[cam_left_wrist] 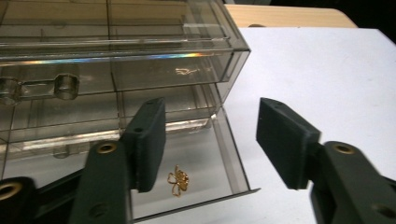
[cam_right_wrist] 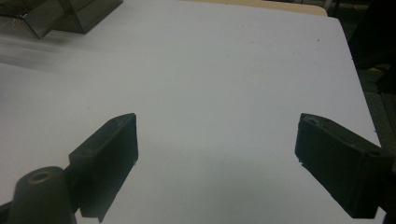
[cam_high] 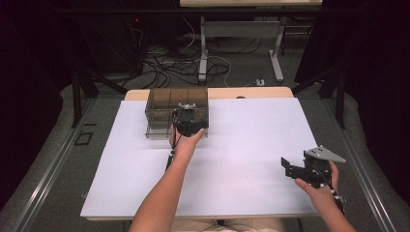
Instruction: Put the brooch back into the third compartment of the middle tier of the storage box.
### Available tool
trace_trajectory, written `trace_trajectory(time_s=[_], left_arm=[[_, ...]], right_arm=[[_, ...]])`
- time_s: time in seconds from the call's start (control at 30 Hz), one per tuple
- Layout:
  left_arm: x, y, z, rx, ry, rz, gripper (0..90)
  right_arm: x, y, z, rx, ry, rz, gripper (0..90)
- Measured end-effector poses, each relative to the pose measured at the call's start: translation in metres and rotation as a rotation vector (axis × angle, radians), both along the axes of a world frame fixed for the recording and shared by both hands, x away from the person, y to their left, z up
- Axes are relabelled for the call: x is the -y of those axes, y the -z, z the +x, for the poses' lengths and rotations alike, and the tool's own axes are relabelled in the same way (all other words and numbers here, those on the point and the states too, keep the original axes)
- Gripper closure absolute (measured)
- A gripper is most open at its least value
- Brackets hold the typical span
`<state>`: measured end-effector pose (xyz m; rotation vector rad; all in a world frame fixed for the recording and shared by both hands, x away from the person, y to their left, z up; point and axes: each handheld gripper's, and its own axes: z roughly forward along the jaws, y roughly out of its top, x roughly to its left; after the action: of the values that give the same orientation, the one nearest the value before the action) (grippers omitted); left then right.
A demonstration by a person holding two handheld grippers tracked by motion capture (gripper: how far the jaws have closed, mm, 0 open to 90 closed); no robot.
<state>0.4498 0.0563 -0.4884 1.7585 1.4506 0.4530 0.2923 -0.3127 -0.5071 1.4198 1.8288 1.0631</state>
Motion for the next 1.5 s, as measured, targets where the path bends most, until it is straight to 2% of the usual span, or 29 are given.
trace_trajectory(time_s=[0.27,0.47,0.53,0.6,0.7,1.03,1.2,1.27,1.5], left_arm=[[-0.001,-0.007,-0.006,0.01,0.045,-0.032,26.1],[-0.002,-0.012,-0.013,0.048,0.08,-0.006,21.0],[-0.001,-0.014,-0.015,0.049,0.078,-0.026,18.9],[-0.002,-0.015,-0.017,0.046,0.09,-0.017,16.5],[-0.001,-0.017,-0.02,0.065,0.098,0.0,14.9],[-0.005,-0.027,-0.033,0.089,0.151,-0.025,0.8],[-0.01,-0.029,-0.041,0.106,0.176,-0.011,0.4],[-0.013,-0.03,-0.045,0.116,0.182,-0.004,0.4],[-0.019,-0.034,-0.06,0.13,0.219,-0.024,0.4]], right_arm=[[0.0,0.0,0.0,0.004,0.006,-0.001,13.0],[0.0,0.0,0.0,0.0,0.002,0.004,13.0],[-0.001,0.0,0.0,0.001,0.001,0.003,13.0],[-0.001,0.0,-0.001,0.0,0.002,0.003,13.0],[-0.001,0.001,0.0,0.004,0.005,-0.002,13.0],[0.0,0.001,-0.001,0.003,0.004,-0.001,13.0],[0.0,0.0,-0.001,0.0,0.0,-0.007,12.9],[-0.001,0.0,-0.001,0.0,0.006,0.005,12.9],[-0.001,0.001,-0.001,0.005,0.002,-0.004,12.9]])
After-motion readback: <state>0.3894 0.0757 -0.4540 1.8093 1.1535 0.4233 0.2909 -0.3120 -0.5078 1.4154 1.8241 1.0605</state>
